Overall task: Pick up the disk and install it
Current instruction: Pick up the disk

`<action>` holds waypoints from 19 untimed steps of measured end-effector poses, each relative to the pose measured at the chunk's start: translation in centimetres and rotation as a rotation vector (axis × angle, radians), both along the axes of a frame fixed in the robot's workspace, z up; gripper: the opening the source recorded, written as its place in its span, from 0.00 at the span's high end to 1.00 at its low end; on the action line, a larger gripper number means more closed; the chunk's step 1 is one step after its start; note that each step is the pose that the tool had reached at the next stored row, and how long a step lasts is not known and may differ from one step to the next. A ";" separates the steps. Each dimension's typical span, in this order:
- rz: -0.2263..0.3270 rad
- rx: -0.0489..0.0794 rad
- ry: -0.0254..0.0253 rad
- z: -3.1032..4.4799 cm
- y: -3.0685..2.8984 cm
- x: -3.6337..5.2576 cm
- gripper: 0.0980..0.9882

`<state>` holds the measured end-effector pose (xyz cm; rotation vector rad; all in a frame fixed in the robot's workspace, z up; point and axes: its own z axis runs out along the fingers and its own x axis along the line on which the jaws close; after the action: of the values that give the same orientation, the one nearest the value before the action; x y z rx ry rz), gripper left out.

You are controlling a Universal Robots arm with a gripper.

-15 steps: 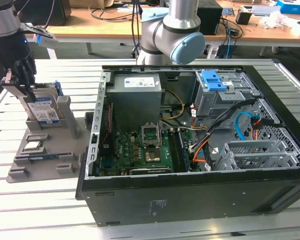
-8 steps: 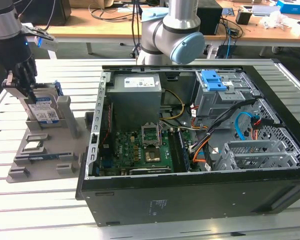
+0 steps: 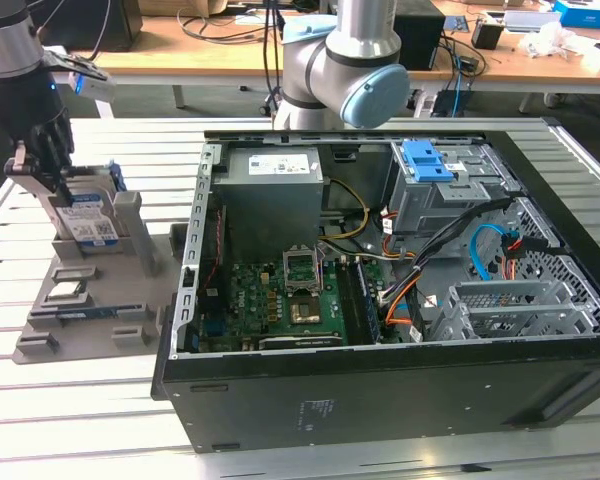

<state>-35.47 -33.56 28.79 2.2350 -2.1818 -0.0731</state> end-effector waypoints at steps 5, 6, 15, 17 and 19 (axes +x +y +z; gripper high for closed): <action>0.000 0.000 0.0001 0.92 0.05 0.00 0.70; 0.000 0.000 0.0000 1.13 0.06 0.00 0.70; 0.000 0.000 0.0000 2.69 0.15 0.00 0.70; 0.000 0.000 0.0000 3.12 0.18 0.00 0.70; 0.000 0.000 0.0001 3.62 0.21 -0.01 0.70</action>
<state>-35.47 -33.35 32.41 2.2349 -2.1818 -0.0732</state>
